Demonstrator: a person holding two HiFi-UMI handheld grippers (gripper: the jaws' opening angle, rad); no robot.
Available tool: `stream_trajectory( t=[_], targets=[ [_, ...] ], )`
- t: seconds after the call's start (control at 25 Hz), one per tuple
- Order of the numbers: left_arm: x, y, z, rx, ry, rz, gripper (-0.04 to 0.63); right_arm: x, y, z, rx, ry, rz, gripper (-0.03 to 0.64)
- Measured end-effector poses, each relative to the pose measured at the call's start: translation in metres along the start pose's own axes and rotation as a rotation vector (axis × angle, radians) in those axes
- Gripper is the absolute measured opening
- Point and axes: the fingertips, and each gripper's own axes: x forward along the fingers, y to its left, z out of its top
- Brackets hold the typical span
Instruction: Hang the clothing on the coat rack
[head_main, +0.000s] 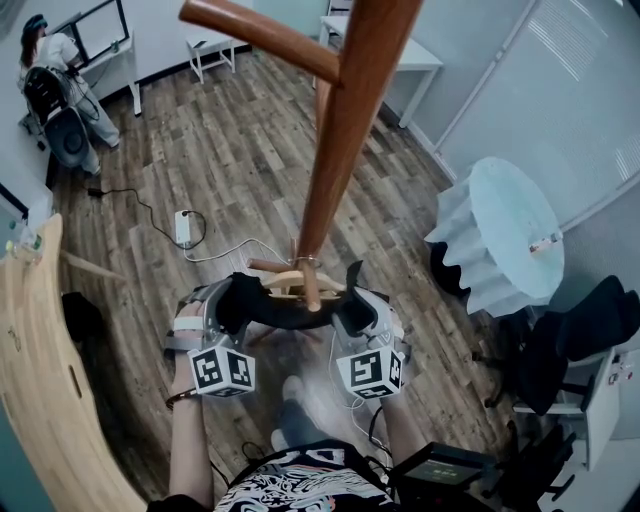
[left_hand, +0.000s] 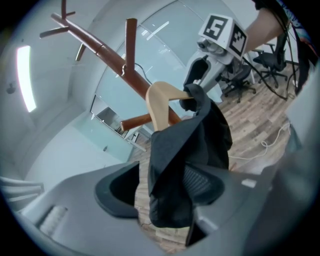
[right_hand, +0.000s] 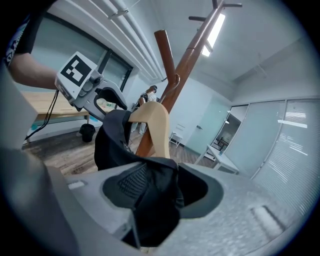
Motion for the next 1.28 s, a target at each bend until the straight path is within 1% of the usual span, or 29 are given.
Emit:
stream_trajectory(
  t=[0.12, 0.24, 0.4, 0.56, 0.72, 0.76, 0.8, 0.84, 0.88, 0.92, 0.96, 1.0, 1.08, 1.2, 1.28],
  targets=[
    [-0.005, -0.002, 0.001, -0.013, -0.012, -0.002, 0.235, -0.004, 0.0, 0.003, -0.001, -0.004, -0.014, 0.193],
    [-0.009, -0.006, 0.0, -0.012, -0.006, -0.016, 0.246, -0.008, 0.002, 0.006, 0.001, -0.003, -0.021, 0.193],
    [-0.019, -0.01, -0.006, -0.039, -0.004, -0.025, 0.268, -0.014, 0.004, 0.005, 0.053, -0.013, -0.016, 0.193],
    [-0.033, -0.008, -0.004, -0.116, -0.039, -0.008, 0.267, -0.024, 0.005, 0.001, 0.103, -0.023, -0.02, 0.193],
    [-0.05, 0.001, -0.001, -0.257, -0.111, 0.037, 0.262, -0.037, 0.007, 0.007, 0.121, -0.06, -0.04, 0.189],
    [-0.054, 0.002, -0.001, -0.286, -0.129, 0.048, 0.237, -0.041, 0.008, 0.008, 0.123, -0.065, -0.047, 0.186],
    [-0.059, 0.003, -0.001, -0.307, -0.145, 0.058, 0.191, -0.045, 0.009, 0.009, 0.126, -0.069, -0.055, 0.186],
    [-0.062, 0.003, -0.001, -0.317, -0.158, 0.066, 0.145, -0.048, 0.009, 0.01, 0.128, -0.076, -0.062, 0.184],
    [-0.064, 0.003, -0.002, -0.321, -0.168, 0.073, 0.116, -0.052, 0.009, 0.012, 0.13, -0.086, -0.067, 0.183],
    [-0.067, 0.003, -0.001, -0.322, -0.177, 0.081, 0.068, -0.056, 0.009, 0.014, 0.132, -0.097, -0.071, 0.158],
    [-0.07, 0.002, 0.001, -0.327, -0.185, 0.088, 0.007, -0.061, 0.01, 0.015, 0.135, -0.105, -0.072, 0.11],
    [-0.073, 0.002, 0.003, -0.338, -0.195, 0.091, -0.011, -0.065, 0.01, 0.015, 0.137, -0.11, -0.073, 0.078],
    [-0.08, -0.002, 0.005, -0.382, -0.215, 0.083, -0.011, -0.075, 0.013, 0.015, 0.135, -0.112, -0.083, 0.01],
    [-0.094, -0.009, 0.003, -0.455, -0.235, 0.071, -0.011, -0.089, 0.022, 0.02, 0.133, -0.131, -0.095, 0.002],
    [-0.105, -0.014, 0.005, -0.478, -0.248, 0.068, -0.011, -0.1, 0.026, 0.021, 0.138, -0.139, -0.101, 0.001]
  ],
)
